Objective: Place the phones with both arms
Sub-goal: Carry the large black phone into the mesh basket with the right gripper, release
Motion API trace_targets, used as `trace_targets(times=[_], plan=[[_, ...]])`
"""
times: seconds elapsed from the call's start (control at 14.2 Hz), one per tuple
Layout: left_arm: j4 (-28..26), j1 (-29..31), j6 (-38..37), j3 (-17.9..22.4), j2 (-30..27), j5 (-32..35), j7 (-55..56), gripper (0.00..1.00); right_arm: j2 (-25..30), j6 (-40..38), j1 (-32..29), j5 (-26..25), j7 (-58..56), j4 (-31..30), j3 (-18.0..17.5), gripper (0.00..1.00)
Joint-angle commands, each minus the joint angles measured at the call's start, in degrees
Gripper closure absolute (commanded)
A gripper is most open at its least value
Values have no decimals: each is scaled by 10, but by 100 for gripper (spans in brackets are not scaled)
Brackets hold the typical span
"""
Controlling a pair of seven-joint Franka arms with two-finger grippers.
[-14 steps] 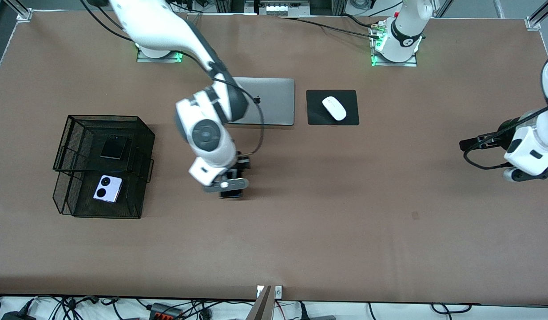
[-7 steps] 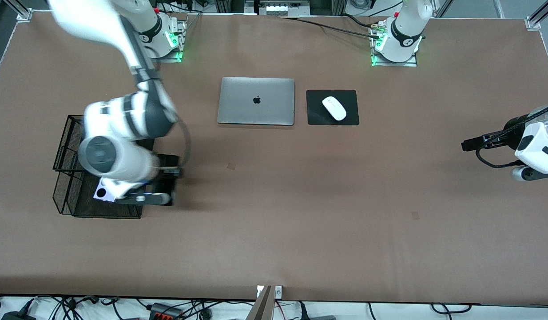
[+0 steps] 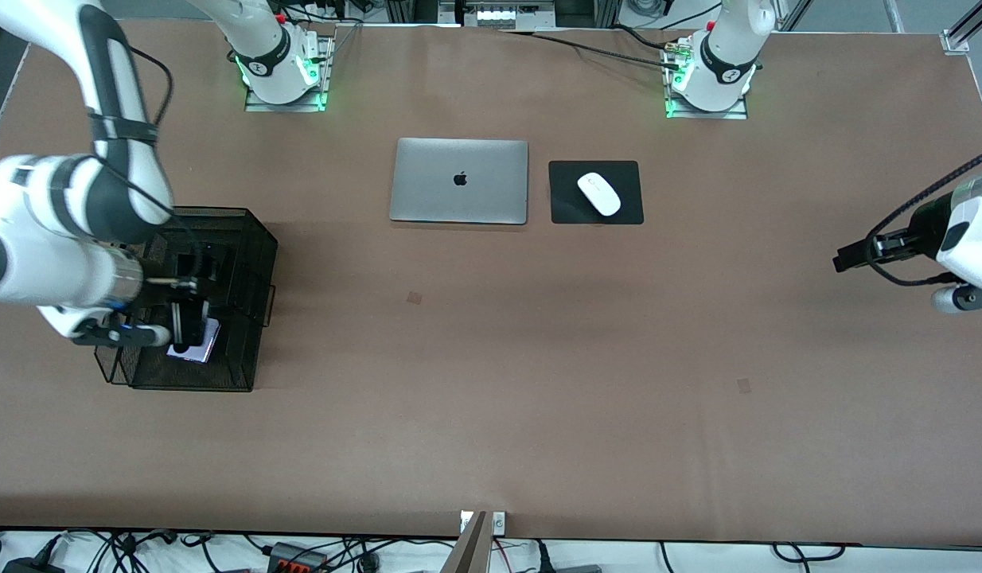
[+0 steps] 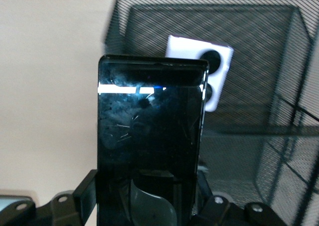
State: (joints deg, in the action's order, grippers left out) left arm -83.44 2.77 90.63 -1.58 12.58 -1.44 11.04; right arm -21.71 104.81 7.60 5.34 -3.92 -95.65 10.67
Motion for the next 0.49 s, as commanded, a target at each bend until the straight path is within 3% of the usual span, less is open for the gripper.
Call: trace_targets(times=[0.0,0.35,0.42], plan=[[-103,-2,64,5,-70,-17,4,0,51,0,-46,-7,-49,-65,-10,68],[-132,-22,38,12,-101,-12,5,0,54,-29,-79,-7,-73,-89,-10,68],[-132,-40,34,31,-105,-12,4,0,49,-28,-80,-7,-73,-89,-10,68]])
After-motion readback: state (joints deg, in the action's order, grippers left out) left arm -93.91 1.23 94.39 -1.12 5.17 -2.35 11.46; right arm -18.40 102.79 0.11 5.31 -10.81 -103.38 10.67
